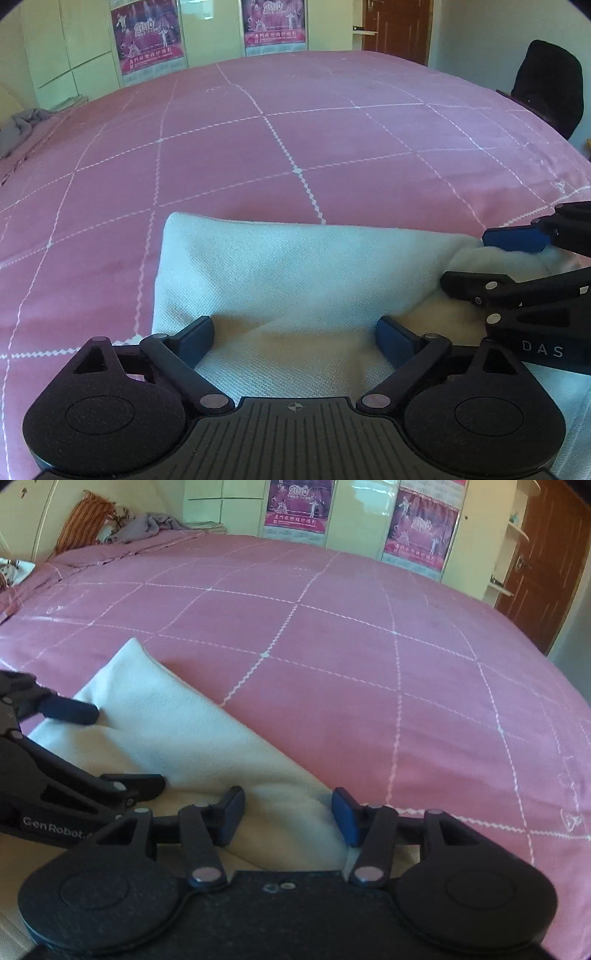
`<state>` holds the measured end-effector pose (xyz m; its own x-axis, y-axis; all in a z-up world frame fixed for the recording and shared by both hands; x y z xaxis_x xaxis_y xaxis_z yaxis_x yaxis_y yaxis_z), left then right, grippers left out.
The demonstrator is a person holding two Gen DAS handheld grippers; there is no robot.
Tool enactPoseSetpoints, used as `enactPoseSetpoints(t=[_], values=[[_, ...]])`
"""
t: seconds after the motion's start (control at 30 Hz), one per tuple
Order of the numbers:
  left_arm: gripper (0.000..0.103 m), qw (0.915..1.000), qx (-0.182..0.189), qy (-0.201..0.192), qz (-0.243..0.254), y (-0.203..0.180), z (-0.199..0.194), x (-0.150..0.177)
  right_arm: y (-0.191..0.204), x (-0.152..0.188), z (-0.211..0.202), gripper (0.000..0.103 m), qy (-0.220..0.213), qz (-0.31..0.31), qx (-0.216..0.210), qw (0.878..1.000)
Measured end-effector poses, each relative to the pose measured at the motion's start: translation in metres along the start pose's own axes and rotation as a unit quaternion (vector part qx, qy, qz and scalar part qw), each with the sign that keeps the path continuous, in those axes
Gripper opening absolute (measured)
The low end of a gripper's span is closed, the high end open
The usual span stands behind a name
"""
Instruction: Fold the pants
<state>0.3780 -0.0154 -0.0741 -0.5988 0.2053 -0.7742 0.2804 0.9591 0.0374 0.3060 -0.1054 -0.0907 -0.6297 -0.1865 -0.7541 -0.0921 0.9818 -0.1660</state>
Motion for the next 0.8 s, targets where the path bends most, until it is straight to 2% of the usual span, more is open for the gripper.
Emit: enactPoseSetpoints(t=[0.13, 0.2, 0.23, 0.3, 0.47, 0.57, 0.63, 0.7, 0.77, 0.8], values=[[0.094, 0.9982, -0.034, -0.031, 0.038, -0.003, -0.032, 0.006, -0.003, -0.001, -0.028, 0.057, -0.037, 0.010, 0.003, 0.999], [0.094, 0.9977, -0.040, -0.021, 0.049, -0.003, -0.036, 0.013, -0.003, 0.005, -0.049, 0.064, -0.063, -0.001, 0.018, 0.998], [0.094, 0.9976, -0.043, -0.021, 0.050, -0.003, -0.040, 0.017, -0.001, 0.012, -0.053, 0.068, -0.056, -0.013, 0.025, 0.998], [0.094, 0.9973, -0.047, -0.022, 0.051, -0.004, -0.051, 0.021, 0.000, 0.026, -0.052, 0.069, -0.023, -0.033, 0.040, 0.998], [0.094, 0.9955, -0.053, -0.043, 0.066, 0.002, -0.093, 0.037, -0.011, 0.031, -0.096, 0.075, -0.049, 0.014, 0.036, 0.998], [0.094, 0.9972, -0.034, -0.066, 0.012, 0.029, -0.121, 0.053, -0.038, 0.042, -0.130, 0.076, -0.077, 0.103, 0.000, 0.992], [0.094, 0.9963, 0.015, -0.063, -0.055, 0.049, -0.124, 0.061, -0.062, 0.053, -0.142, 0.076, -0.081, 0.180, -0.035, 0.980], [0.094, 0.9834, 0.078, -0.058, -0.153, 0.072, -0.118, 0.072, -0.087, 0.066, -0.141, 0.075, -0.070, 0.270, -0.076, 0.957], [0.089, 0.9672, 0.111, -0.053, -0.222, 0.090, -0.113, 0.082, -0.102, 0.081, -0.134, 0.072, -0.047, 0.338, -0.114, 0.933], [0.086, 0.9621, 0.115, -0.050, -0.242, 0.096, -0.110, 0.086, -0.107, 0.086, -0.131, 0.072, -0.043, 0.354, -0.123, 0.926]])
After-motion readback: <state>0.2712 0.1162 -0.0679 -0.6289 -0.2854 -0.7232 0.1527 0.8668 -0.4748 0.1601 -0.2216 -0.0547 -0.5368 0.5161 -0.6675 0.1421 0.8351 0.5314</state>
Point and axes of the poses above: each gripper's, at about its wrist camera, not at the fingertips, and z roughly the way its jaws point, y to its left, x to its underside, the point moved 5 cm from there along z, roughly the way its jaws point, and after that the axes turned 9 degrees about -y, right-handed, at the moved point
